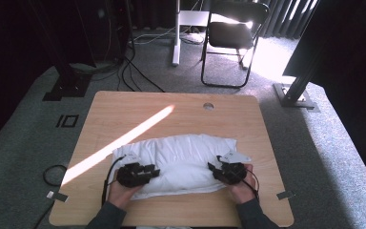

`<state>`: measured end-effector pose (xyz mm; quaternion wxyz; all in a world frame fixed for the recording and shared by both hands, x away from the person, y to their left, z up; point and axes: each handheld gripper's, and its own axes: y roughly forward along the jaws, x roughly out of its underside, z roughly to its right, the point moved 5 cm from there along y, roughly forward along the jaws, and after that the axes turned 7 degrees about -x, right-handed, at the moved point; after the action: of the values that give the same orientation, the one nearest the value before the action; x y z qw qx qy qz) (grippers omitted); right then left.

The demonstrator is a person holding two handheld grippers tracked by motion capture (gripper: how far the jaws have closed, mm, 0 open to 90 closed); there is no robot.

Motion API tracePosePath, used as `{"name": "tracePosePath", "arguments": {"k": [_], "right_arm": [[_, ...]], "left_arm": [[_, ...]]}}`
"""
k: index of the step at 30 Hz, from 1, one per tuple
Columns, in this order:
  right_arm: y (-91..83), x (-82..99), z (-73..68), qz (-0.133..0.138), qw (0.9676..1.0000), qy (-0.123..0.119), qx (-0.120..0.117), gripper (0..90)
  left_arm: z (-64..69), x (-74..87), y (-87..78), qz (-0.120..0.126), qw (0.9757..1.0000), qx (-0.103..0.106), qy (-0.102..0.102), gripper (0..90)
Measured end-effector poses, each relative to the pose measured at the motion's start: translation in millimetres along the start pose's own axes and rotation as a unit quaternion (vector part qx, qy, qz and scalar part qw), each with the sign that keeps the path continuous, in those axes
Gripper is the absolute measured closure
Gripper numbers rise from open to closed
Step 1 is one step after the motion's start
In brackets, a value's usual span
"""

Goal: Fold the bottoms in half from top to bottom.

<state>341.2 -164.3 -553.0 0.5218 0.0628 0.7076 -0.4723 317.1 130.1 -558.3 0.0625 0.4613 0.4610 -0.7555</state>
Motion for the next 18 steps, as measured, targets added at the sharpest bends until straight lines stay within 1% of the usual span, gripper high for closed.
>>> {"name": "tracePosePath", "arguments": {"k": [1, 2, 3, 4, 5, 6, 7, 8, 9, 10, 12, 13, 15, 18], "right_arm": [[4.5, 9.1, -1.7, -0.017, 0.9998, 0.0, 0.003, 50.3], [6.9, 15.7, -2.8, -0.027, 0.9996, -0.001, 0.004, 50.3], [7.4, 19.3, -2.5, -0.029, 0.9996, -0.001, 0.001, 50.0], [6.7, 20.5, -2.0, -0.027, 0.9996, 0.004, -0.002, 49.4], [5.8, 21.4, -0.6, -0.028, 0.9996, 0.006, -0.002, 48.3], [5.6, 22.9, 1.1, -0.028, 0.9996, 0.009, 0.0, 47.7], [6.0, 24.7, 2.9, -0.024, 0.9996, 0.016, -0.003, 47.7], [6.8, 26.7, 4.4, -0.019, 0.9994, 0.026, -0.009, 47.7], [7.9, 28.4, 5.8, -0.018, 0.9992, 0.033, -0.014, 47.7], [9.3, 28.9, 6.9, -0.017, 0.999, 0.039, -0.015, 47.7], [13.7, 28.1, 7.5, -0.014, 0.9989, 0.041, -0.017, 48.0], [16.1, 27.4, 8.0, -0.013, 0.9987, 0.045, -0.019, 48.3], [20.9, 25.8, 8.9, -0.008, 0.9981, 0.056, -0.025, 48.7], [27.1, 24.3, 10.9, 0.002, 0.9963, 0.077, -0.038, 48.7]], "left_arm": [[1.6, 6.5, 5.3, -0.012, 0.9997, -0.015, 0.013, 63.6], [2.5, 12.1, 10.6, -0.021, 0.9992, -0.027, 0.023, 63.7], [1.6, 16.1, 14.7, -0.024, 0.9983, -0.04, 0.035, 63.8], [0.1, 18.0, 17.3, -0.022, 0.9981, -0.043, 0.039, 64.3], [-1.8, 17.5, 18.0, -0.02, 0.9986, -0.041, 0.028, 65.1], [-4.1, 16.5, 17.7, -0.021, 0.9983, -0.049, 0.026, 67.1], [-6.0, 15.9, 17.9, -0.023, 0.9969, -0.066, 0.038, 67.3], [-7.4, 15.7, 18.9, -0.022, 0.9959, -0.074, 0.048, 67.3], [-9.5, 15.3, 20.1, -0.018, 0.9962, -0.071, 0.047, 67.2], [-12.4, 14.4, 21.4, -0.013, 0.9964, -0.073, 0.041, 67.3], [-18.7, 11.9, 24.2, -0.006, 0.9957, -0.083, 0.04, 67.3], [-21.8, 9.9, 25.5, -0.005, 0.9958, -0.084, 0.034, 67.3], [-29.3, 6.3, 27.6, -0.004, 0.9948, -0.097, 0.031, 66.9], [-40.5, 1.1, 30.9, 0.001, 0.9942, -0.107, 0.013, 66.6]]}}
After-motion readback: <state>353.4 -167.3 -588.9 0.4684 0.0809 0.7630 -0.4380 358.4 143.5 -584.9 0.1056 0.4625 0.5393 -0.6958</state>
